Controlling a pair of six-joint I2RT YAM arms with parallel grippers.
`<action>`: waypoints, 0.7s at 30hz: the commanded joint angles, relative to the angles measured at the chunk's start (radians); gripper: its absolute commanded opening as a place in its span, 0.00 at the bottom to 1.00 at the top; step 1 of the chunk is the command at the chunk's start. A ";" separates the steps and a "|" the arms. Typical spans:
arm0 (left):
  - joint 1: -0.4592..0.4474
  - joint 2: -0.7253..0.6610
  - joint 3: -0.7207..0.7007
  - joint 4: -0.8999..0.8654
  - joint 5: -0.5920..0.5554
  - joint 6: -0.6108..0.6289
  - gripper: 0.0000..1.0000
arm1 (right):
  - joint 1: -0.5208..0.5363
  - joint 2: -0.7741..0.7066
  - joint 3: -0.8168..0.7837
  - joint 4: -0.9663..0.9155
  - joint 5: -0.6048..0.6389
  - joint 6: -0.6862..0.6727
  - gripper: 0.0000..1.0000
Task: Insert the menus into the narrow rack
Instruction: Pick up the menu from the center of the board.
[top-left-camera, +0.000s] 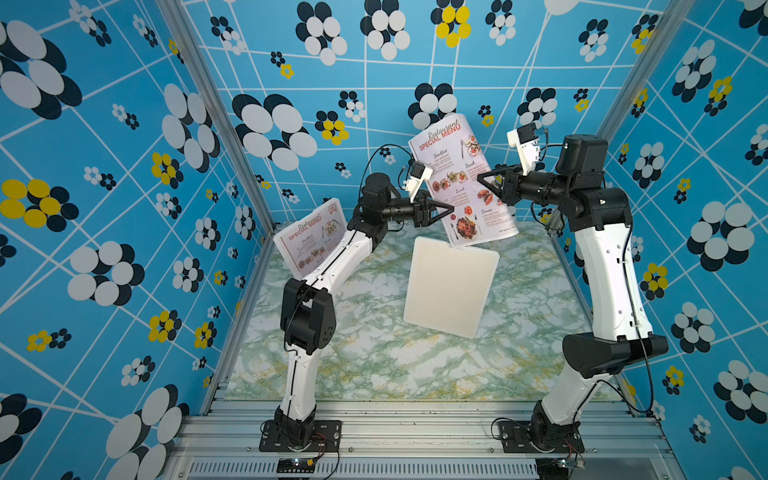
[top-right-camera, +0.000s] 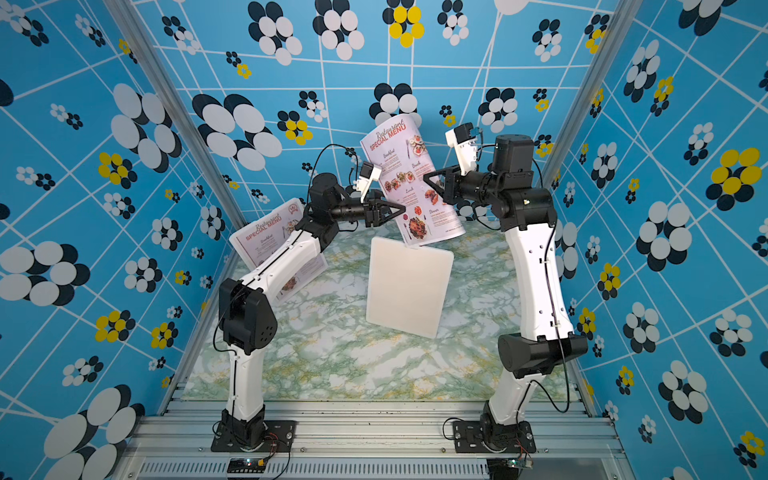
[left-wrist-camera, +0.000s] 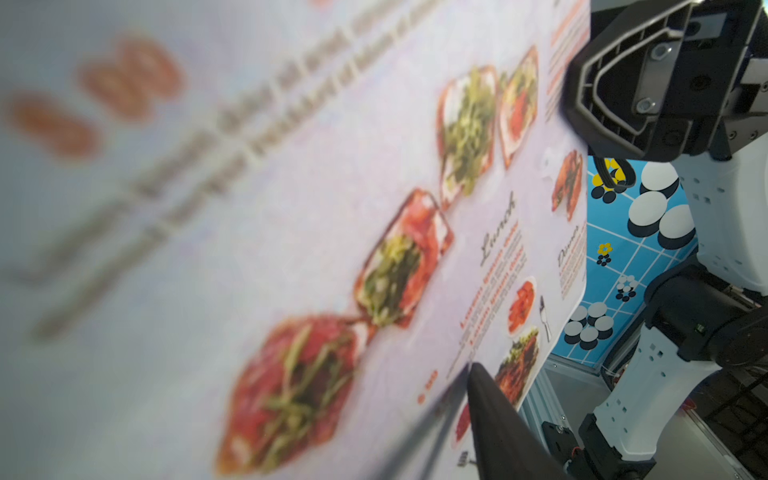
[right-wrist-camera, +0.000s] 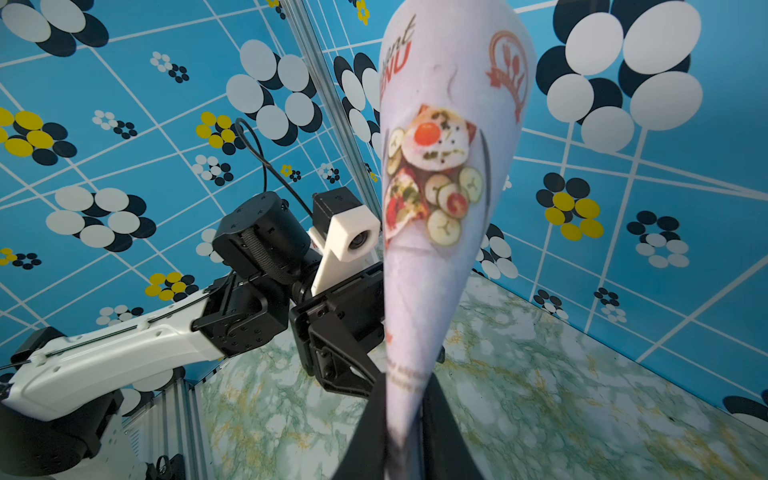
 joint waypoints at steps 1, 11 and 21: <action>-0.006 -0.050 -0.013 -0.014 0.018 0.038 0.47 | -0.008 0.023 0.025 -0.007 -0.024 0.014 0.18; -0.023 -0.080 -0.039 -0.096 -0.011 0.133 0.34 | -0.012 0.076 0.087 -0.032 0.060 0.013 0.18; -0.028 -0.070 0.001 -0.182 -0.057 0.226 0.28 | -0.042 0.120 0.130 -0.021 0.048 0.019 0.18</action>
